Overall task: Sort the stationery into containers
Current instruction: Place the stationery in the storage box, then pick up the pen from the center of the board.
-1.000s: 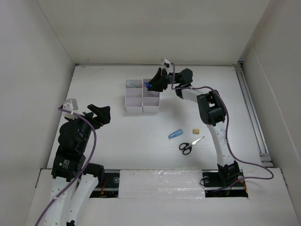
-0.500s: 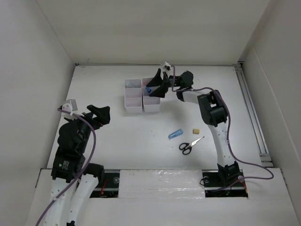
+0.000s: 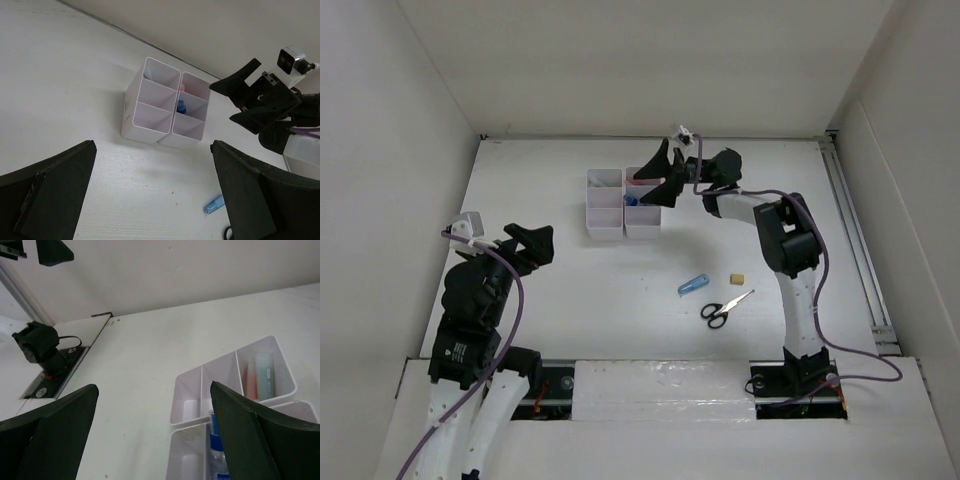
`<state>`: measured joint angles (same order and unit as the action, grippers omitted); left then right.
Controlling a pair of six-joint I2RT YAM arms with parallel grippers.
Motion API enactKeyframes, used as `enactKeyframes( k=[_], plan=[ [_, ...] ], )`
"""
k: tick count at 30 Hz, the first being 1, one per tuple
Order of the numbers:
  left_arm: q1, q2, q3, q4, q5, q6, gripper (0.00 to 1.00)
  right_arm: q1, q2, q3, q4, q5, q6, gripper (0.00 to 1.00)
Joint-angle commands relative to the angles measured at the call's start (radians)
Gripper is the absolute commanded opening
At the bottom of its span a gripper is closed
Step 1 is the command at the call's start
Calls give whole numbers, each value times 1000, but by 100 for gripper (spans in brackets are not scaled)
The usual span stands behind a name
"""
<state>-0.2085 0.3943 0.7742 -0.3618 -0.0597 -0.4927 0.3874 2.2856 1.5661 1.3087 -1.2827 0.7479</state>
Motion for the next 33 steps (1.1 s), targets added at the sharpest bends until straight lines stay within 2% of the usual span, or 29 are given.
enactKeyframes(
  k=[1,4,5,6,7,8,9,10,11,13,15,16,18,19,20,22,23,26,29,31,32,33],
  plan=[
    [-3,-8,-7,47,0,17,100,8,-136,-83,331,69,-10,100],
    [-3,-8,-7,47,-12,8,100,-18,-232,-240,238,201,-67,100],
    [-3,-8,-7,47,-12,8,100,-27,-338,-353,48,332,-194,100],
    [-3,1,-7,47,-12,8,100,-27,-410,-354,-126,456,-290,100],
    [-3,2,-7,47,-3,8,100,-1,-487,-433,-320,606,-397,100],
    [-3,12,-7,47,-3,8,100,39,-634,-451,-508,813,-606,100],
    [-3,23,-7,47,7,8,100,95,-690,-451,-783,1362,-649,100],
    [-3,23,-7,47,8,8,100,217,-725,-463,-855,1583,-660,100],
    [-3,32,-7,47,23,17,100,256,-756,-478,-899,1723,-660,100],
    [-3,32,-7,70,84,31,100,301,-859,-549,-971,1905,-595,100],
    [-3,32,-27,101,159,62,100,311,-984,-609,-1009,1864,-518,100],
    [-3,32,-27,144,267,74,100,311,-1029,-644,-1010,1850,-493,100],
    [-3,72,-39,191,390,85,100,286,-1122,-693,-1066,1833,-463,100],
    [-3,136,-49,220,455,68,100,286,-1212,-702,-1118,1855,-411,100],
    [-3,176,-49,297,574,39,100,298,-1254,-703,-1248,1949,-375,100],
    [-3,251,-81,406,677,-60,100,310,-1380,-666,-1391,2057,-270,100],
    [-12,318,-99,531,743,-88,100,311,-1422,-654,-1505,2117,-242,100],
    [-12,412,-112,616,773,-119,100,323,-1578,-624,-1591,2108,-235,100],
    [-34,422,-90,603,703,-109,100,323,-1666,-624,-1623,2022,-251,100],
    [-136,477,-56,551,597,-60,100,332,-1677,-646,-1646,1984,-251,100],
    [-203,512,21,503,518,-35,100,332,-1686,-655,-1646,1984,-251,100],
    [-402,582,61,422,403,-14,100,332,-1686,-655,-1657,1972,-251,100]
  ],
)
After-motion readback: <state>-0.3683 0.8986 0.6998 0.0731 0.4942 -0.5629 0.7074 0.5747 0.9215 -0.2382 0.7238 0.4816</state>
